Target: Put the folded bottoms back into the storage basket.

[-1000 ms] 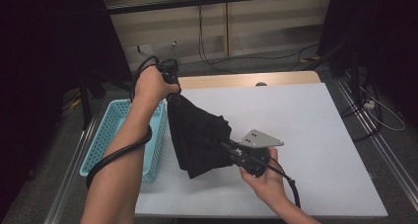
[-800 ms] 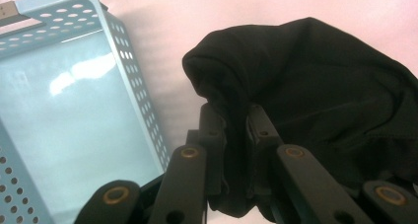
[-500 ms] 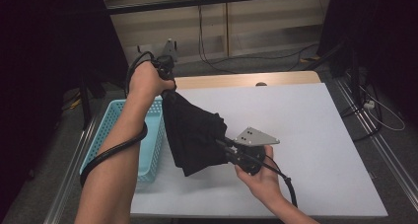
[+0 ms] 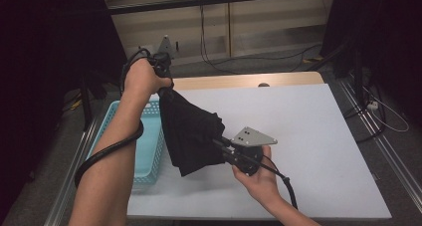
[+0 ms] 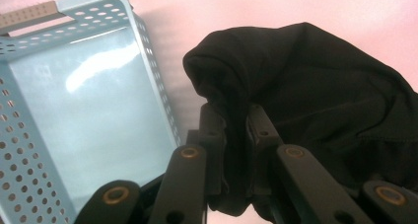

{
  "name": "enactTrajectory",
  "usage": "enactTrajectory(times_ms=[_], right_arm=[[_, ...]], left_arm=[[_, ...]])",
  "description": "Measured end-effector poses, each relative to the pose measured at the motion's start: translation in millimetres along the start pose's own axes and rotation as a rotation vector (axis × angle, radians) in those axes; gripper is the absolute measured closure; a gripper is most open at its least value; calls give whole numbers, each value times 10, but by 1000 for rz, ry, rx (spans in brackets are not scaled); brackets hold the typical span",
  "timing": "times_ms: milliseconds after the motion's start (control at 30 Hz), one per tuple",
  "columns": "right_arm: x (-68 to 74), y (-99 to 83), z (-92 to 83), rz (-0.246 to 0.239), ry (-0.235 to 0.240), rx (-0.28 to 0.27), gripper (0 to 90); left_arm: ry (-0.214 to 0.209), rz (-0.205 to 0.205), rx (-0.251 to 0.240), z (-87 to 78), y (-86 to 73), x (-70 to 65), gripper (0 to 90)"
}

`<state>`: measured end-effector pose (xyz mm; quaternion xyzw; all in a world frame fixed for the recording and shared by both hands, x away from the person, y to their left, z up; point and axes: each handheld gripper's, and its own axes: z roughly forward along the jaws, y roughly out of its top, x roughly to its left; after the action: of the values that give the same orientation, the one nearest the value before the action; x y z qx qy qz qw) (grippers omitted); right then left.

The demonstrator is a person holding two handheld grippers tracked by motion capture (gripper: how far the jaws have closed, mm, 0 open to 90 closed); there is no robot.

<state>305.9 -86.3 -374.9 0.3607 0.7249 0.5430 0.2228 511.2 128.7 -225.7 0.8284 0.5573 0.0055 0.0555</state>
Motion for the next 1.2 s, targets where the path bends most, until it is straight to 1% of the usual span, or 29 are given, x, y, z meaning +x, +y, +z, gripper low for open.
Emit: enactTrajectory(times_ms=[100,400,567,633,933,1000,1200], right_arm=[[8,17,10,0,-1,-6,809],[20,82,28,3,6,-18,809],[48,129,49,-10,14,-19,809],[61,145,58,-14,16,-19,809],[104,210,104,-20,27,-26,809],[111,222,112,-22,28,-28,809],[135,250,134,-22,33,-36,809]], left_arm=[[2,0,4,-33,-5,19,807],[3,-8,-10,-102,-20,73,807],[1,-15,-19,-128,-22,92,807],[0,-11,-18,-144,-22,100,808],[5,-19,-31,-218,-36,160,808],[2,-19,-27,-234,-39,177,808],[2,-37,-50,-277,-48,231,810]])
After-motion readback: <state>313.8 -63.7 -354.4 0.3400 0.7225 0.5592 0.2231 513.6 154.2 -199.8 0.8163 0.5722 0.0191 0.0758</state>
